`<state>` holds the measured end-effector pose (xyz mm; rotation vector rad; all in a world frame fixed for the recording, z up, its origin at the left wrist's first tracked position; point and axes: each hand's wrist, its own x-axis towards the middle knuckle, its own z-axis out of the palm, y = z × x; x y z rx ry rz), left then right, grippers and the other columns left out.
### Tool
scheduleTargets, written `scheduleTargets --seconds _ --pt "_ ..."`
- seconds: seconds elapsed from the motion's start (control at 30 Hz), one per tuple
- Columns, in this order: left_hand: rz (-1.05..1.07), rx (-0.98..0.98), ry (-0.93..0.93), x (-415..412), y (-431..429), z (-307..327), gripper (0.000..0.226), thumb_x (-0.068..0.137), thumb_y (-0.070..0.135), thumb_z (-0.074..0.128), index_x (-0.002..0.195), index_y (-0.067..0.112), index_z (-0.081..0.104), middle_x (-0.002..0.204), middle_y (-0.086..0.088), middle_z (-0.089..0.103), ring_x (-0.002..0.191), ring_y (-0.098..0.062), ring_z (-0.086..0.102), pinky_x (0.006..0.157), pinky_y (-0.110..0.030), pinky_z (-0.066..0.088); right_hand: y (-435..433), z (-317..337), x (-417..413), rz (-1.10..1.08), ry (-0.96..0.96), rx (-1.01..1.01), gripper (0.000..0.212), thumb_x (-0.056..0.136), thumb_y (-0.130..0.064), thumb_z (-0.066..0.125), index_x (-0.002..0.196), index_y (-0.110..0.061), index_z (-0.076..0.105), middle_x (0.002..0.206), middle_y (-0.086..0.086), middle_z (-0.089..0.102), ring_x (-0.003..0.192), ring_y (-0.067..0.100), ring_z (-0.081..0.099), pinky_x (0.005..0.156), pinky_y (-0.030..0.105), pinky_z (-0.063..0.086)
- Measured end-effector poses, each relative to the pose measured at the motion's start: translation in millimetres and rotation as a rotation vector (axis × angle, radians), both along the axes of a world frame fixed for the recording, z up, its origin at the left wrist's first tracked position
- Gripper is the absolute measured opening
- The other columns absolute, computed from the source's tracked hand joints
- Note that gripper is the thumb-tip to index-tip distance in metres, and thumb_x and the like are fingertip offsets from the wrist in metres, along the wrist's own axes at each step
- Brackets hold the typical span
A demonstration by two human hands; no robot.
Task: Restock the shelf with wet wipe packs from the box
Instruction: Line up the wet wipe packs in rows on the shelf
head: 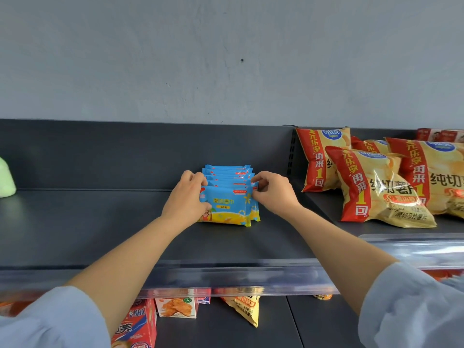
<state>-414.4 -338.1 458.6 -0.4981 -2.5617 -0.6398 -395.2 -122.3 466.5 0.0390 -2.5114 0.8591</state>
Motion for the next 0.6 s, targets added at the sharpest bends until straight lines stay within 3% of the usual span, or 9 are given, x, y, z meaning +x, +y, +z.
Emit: scheduleTargets --seconds 0.27,0.4,0.6 --pt "0.026 -0.069 0.030 2.0 5.4 -2.5 0.050 0.081 0.025 0.075 0.119 0.019 0.044 0.123 0.001 0.039 0.106 -0.010 0.048 0.077 -0.026 0.050 2.6 -1.4 3.7 -0.005 -0.016 0.003 0.033 0.090 -0.015 0.064 0.121 -0.018 0.055 0.112 0.001 0.064 0.089 0.010 0.060 0.065 0.018 0.051" --pt "0.107 -0.224 0.117 7.3 9.8 -3.3 0.053 0.083 0.031 0.071 0.125 0.017 0.041 0.124 -0.001 0.041 0.107 -0.014 0.048 0.076 -0.029 0.051 0.0 -1.7 10.6 -0.027 -0.025 0.207 0.047 0.091 -0.017 0.061 0.135 -0.019 0.042 0.122 0.003 0.059 0.103 0.018 0.060 0.081 0.035 0.056" --pt "0.205 -0.435 0.221 16.4 19.5 -2.0 0.060 0.083 0.033 0.069 0.131 0.014 0.037 0.126 -0.004 0.042 0.110 -0.018 0.045 0.083 -0.030 0.047 0.4 -2.1 19.7 -0.095 -0.040 0.396 0.047 0.088 -0.018 0.060 0.131 -0.016 0.040 0.120 0.004 0.054 0.107 0.021 0.054 0.076 0.034 0.052"
